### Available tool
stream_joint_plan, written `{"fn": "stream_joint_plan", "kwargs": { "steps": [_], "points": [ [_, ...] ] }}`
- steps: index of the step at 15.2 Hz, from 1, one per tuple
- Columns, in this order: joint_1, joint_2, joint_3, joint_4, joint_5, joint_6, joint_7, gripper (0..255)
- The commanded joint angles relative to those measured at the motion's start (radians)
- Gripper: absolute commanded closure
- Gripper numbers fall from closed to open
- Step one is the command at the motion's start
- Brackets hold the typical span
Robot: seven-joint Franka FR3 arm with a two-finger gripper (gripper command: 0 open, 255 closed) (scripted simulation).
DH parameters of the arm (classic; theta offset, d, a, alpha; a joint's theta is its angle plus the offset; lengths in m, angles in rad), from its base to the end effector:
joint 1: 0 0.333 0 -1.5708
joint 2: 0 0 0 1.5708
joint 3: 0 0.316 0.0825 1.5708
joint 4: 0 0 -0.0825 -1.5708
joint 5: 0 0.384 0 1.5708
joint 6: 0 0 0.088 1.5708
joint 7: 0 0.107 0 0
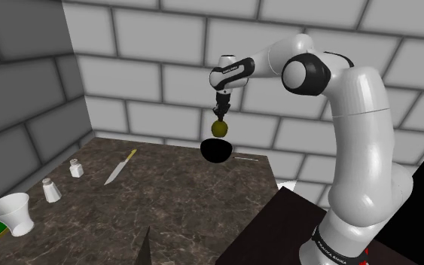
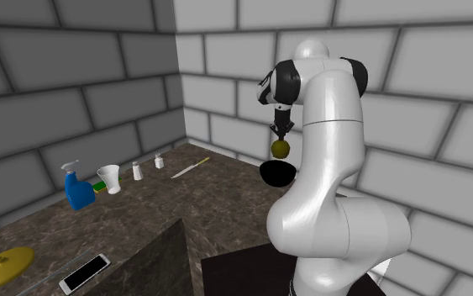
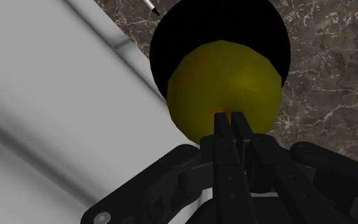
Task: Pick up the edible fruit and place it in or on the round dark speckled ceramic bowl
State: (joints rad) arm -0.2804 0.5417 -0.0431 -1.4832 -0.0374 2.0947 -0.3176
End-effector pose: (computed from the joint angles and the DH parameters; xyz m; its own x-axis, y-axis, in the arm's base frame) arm 0.6743 -0.2226 0.3667 0.9986 0.0204 0.0485 0.0168 -0.9971 0.0747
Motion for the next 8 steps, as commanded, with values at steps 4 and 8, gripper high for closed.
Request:
{"fn": "stream_joint_plan", "kwargs": {
  "steps": [4, 8],
  "points": [
    [-0.001, 0.026, 0.0, -0.028, 0.0, 0.054, 0.002, 255],
    [-0.001, 0.049, 0.0, -0.047, 0.0, 0.096, 0.004, 255]
  ]
}}
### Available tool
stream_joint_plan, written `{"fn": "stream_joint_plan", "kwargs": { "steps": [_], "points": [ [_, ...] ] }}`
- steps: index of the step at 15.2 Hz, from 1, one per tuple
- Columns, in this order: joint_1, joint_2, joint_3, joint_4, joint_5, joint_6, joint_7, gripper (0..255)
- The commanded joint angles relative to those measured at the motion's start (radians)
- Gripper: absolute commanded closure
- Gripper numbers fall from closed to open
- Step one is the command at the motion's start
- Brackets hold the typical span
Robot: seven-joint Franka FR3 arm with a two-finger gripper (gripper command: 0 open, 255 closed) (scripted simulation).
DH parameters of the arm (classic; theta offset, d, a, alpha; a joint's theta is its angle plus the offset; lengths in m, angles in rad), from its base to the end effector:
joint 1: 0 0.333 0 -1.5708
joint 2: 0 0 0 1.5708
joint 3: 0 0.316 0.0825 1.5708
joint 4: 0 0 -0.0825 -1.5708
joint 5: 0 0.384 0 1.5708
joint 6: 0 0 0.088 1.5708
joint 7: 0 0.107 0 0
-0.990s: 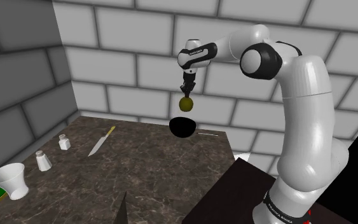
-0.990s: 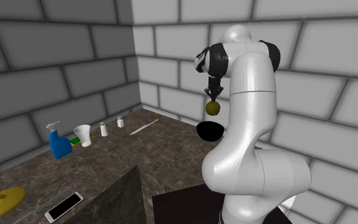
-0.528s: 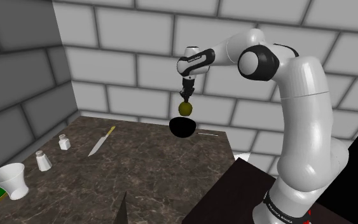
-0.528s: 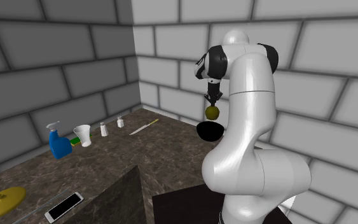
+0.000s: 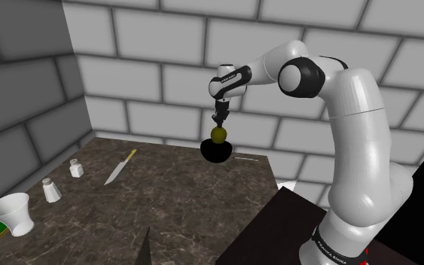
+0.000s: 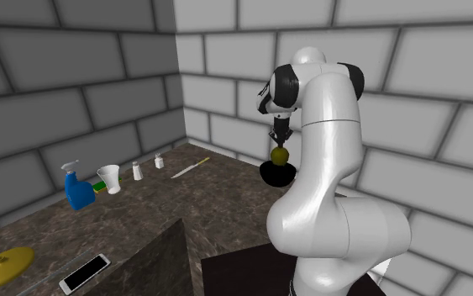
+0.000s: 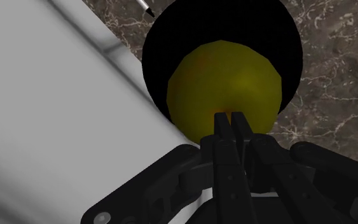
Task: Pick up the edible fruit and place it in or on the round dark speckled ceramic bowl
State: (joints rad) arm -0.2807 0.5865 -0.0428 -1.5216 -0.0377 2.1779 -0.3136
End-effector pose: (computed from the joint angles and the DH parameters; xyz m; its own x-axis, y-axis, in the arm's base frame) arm 0.6752 -0.2227 0.3246 0.9986 0.0203 0.0486 0.0166 -0.9971 0.0747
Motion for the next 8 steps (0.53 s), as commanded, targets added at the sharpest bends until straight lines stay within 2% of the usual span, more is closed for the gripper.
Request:
{"fn": "stream_joint_plan", "kwargs": {
  "steps": [1, 4, 8],
  "points": [
    [-0.001, 0.011, 0.0, -0.012, 0.0, 0.023, 0.0, 255],
    [-0.001, 0.034, 0.0, -0.024, 0.0, 0.059, 0.002, 255],
    [-0.001, 0.034, 0.0, -0.024, 0.0, 0.059, 0.002, 255]
  ]
}}
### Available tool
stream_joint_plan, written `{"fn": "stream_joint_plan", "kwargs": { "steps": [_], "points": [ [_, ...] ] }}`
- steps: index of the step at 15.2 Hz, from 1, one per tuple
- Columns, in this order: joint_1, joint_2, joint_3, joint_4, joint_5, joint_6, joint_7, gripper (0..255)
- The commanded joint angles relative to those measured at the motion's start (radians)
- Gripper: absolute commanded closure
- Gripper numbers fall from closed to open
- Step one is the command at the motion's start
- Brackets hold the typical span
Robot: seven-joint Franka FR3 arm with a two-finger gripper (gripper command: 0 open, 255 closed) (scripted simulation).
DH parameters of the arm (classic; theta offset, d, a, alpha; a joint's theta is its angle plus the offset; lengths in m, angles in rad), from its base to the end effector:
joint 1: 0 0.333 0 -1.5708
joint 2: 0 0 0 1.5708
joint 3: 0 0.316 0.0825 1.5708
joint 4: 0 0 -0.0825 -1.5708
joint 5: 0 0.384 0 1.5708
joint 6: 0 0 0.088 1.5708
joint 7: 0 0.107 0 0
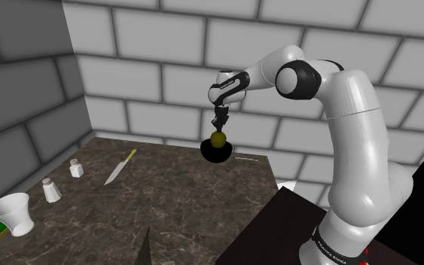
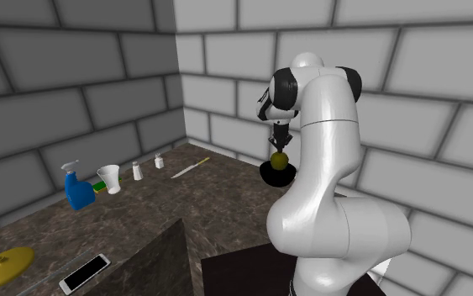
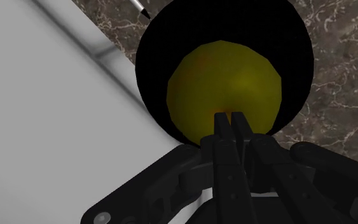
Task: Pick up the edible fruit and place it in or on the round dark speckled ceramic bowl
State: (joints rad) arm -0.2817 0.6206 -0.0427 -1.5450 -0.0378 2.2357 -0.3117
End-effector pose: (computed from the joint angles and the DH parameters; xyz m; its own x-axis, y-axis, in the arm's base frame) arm 0.6745 -0.2231 0.2950 0.9986 0.0202 0.0490 0.0165 -0.9971 0.0747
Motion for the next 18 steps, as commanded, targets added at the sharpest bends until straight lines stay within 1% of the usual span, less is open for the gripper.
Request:
{"fn": "stream_joint_plan", "kwargs": {
  "steps": [1, 4, 5, 10, 14, 18],
  "points": [
    [0.0, 0.0, 0.0, 0.0, 0.0, 0.001, 0.0, 255],
    [0.0, 0.0, 0.0, 0.0, 0.0, 0.001, 0.0, 255],
    [0.0, 0.0, 0.0, 0.0, 0.0, 0.001, 0.0, 0],
    [0.0, 0.0, 0.0, 0.0, 0.0, 0.001, 0.0, 0],
    [0.005, -0.069, 0.0, 0.019, -0.001, -0.088, 0.001, 0],
    [0.005, -0.069, 0.0, 0.019, -0.001, -0.088, 0.001, 0]
  ]
}}
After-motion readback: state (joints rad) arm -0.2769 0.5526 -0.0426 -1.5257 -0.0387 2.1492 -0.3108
